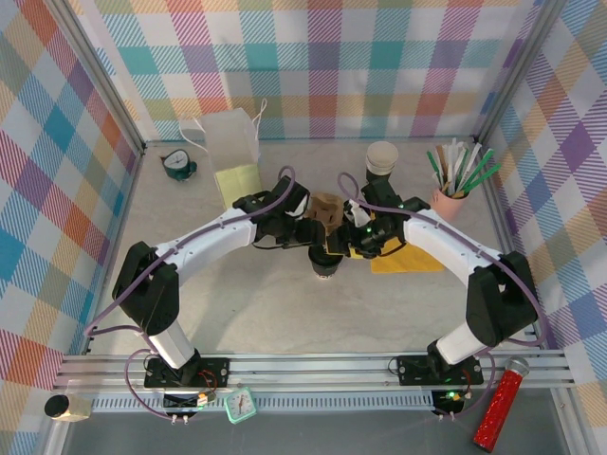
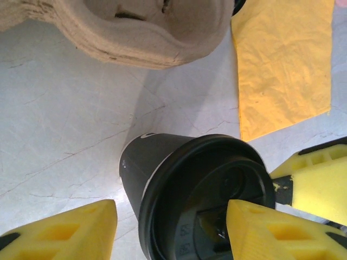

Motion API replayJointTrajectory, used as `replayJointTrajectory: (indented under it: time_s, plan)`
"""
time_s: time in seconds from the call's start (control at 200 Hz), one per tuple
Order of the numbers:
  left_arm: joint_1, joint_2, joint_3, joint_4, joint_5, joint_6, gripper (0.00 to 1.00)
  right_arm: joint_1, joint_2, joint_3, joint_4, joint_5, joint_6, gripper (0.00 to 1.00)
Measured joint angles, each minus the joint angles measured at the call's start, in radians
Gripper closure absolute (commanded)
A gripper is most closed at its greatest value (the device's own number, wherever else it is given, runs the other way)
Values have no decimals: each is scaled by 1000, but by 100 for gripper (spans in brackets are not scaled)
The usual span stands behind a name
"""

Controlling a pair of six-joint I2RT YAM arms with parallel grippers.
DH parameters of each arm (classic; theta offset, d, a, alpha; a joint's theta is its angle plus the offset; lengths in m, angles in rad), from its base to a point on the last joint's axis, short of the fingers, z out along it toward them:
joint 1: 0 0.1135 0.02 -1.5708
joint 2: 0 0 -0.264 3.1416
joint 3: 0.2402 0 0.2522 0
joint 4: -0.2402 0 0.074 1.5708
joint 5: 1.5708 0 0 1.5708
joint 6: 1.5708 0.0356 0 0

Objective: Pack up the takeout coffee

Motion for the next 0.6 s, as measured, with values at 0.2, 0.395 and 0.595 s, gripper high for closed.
replayJointTrajectory:
  time_s: [0.2,0.395,0.595]
  plan:
    - [7,-8,50,-60,-37,7,24,-6,-14,35,-27,37,13,14]
    - [11,-32,119,-117,-103,23,1,-16,-81,48,-29,109,35,1]
    - [13,-52,199,-142,-154,37,0,-17,-127,61,-8,190,50,1]
